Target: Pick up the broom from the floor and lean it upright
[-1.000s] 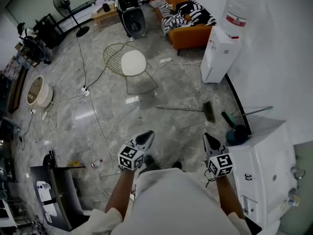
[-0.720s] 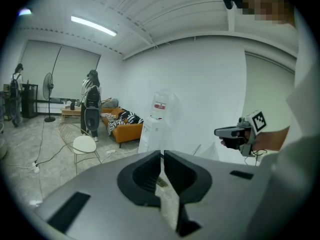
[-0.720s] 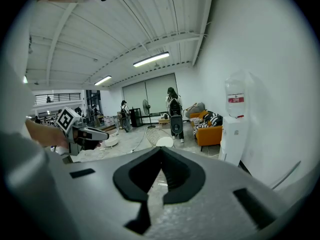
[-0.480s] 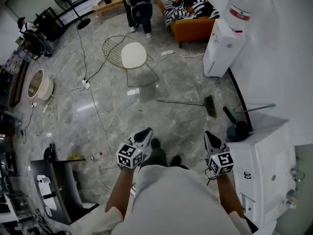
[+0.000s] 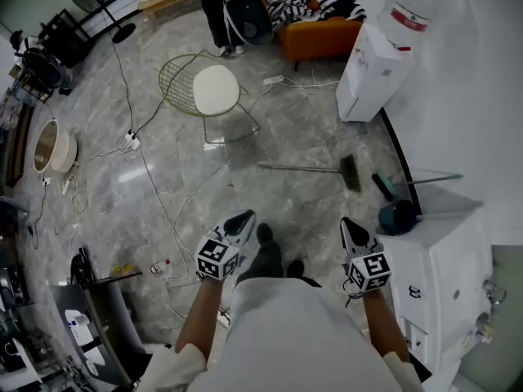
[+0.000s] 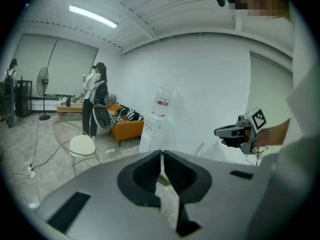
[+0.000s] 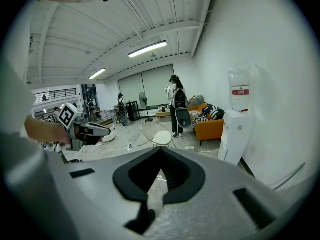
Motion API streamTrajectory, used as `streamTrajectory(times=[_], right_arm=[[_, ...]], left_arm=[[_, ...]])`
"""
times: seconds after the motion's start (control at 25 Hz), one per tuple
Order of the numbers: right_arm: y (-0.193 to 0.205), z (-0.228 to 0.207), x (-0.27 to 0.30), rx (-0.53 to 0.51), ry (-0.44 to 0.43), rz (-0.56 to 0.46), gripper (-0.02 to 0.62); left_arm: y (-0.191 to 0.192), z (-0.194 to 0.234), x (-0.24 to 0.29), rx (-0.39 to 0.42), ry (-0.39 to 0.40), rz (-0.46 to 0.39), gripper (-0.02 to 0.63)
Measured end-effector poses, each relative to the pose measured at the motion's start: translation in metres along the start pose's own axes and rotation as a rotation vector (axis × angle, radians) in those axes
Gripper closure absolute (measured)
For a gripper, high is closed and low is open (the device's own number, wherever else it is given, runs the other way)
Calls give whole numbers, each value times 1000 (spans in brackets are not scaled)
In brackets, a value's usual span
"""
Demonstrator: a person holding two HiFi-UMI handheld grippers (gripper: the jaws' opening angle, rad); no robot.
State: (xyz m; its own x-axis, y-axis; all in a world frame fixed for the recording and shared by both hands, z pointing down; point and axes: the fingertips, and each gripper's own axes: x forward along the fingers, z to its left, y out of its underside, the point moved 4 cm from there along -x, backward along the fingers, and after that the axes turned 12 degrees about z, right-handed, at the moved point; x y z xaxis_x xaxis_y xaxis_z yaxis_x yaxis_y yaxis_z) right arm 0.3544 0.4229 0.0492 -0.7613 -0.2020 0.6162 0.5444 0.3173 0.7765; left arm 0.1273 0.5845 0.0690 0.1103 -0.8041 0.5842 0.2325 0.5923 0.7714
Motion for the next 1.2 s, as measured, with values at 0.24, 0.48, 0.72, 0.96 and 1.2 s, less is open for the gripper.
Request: streamTrajectory(times=[0.24, 0.48, 0.72, 0.96, 1.2], right_arm=[[-38, 1, 68, -11, 22, 51, 594], [-64, 5, 130, -34, 35, 110, 594], [-73, 6, 180, -71, 38, 160, 594], [-73, 4, 224, -90, 17, 206, 594], [-58, -17, 276, -89, -14, 227, 594]], left_arm=[[-20, 71, 27, 7, 43, 25, 584], [-31, 132, 54, 30, 85, 50, 584], [-23, 176, 77, 29, 125, 63, 584], [-8, 212, 97, -6, 127, 66, 584], [15, 231, 131, -46, 109, 84, 584]])
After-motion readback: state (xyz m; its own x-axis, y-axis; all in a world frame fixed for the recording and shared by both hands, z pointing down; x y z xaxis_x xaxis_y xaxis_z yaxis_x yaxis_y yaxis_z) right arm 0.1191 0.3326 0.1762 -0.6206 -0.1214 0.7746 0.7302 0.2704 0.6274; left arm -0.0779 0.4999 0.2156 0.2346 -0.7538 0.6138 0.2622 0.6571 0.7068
